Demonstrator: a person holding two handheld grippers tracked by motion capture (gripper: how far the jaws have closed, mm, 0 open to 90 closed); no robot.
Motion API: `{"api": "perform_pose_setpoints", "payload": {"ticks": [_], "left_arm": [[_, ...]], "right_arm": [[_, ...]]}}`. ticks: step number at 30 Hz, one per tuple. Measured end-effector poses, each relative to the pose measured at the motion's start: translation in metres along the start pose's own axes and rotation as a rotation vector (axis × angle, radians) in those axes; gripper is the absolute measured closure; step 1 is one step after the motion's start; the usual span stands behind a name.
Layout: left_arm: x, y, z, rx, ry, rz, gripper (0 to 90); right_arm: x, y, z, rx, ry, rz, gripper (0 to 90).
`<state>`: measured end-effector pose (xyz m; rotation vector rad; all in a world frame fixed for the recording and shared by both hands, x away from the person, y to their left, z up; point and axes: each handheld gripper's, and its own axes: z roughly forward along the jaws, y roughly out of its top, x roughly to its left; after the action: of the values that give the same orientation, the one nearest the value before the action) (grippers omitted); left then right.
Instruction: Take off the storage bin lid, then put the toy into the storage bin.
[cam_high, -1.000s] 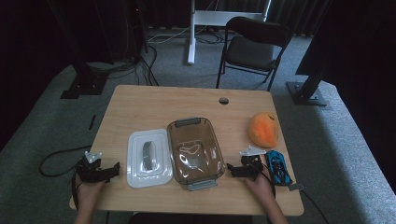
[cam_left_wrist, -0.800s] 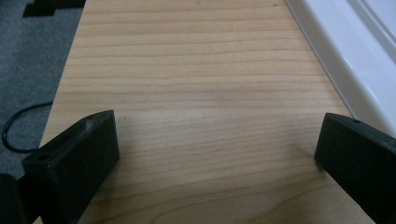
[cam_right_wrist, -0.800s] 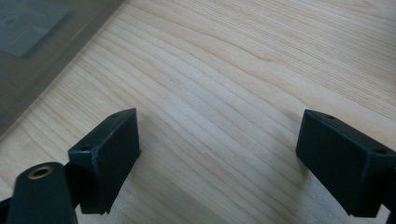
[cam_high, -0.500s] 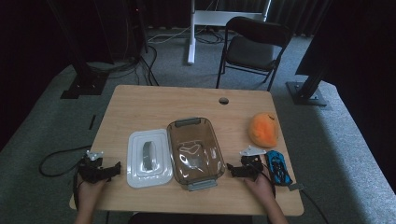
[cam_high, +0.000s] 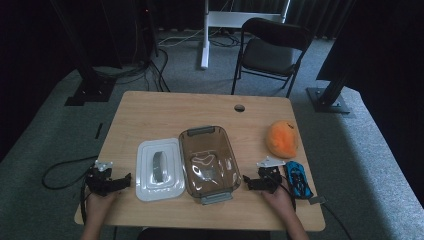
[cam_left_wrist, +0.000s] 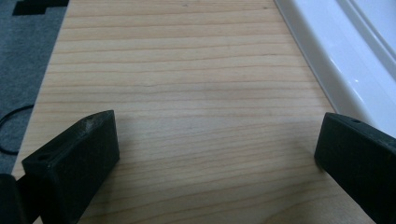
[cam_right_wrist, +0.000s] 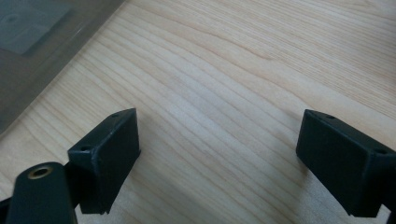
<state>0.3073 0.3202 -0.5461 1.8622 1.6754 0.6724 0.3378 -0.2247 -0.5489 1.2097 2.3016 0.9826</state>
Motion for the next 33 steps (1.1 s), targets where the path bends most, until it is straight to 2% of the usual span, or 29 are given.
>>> {"api": "perform_pose_setpoints", "payload": {"ticks": [6, 24, 27, 33], "left_arm": [[0.001, 0.000, 0.000, 0.001, -0.007, 0.009, 0.2], [0.002, -0.001, -0.001, 0.001, -0.021, 0.025, 0.3], [0.002, -0.001, -0.001, 0.001, -0.022, 0.027, 0.3], [0.002, -0.001, -0.001, 0.001, -0.023, 0.027, 0.3]], "right_arm": [[0.001, 0.003, 0.000, 0.026, 0.017, -0.018, 11.7], [0.008, 0.011, -0.002, 0.098, 0.012, -0.020, 12.6], [0.008, 0.014, -0.004, 0.092, 0.003, -0.024, 12.7], [0.001, 0.017, -0.013, 0.078, -0.011, -0.003, 12.8]]}}
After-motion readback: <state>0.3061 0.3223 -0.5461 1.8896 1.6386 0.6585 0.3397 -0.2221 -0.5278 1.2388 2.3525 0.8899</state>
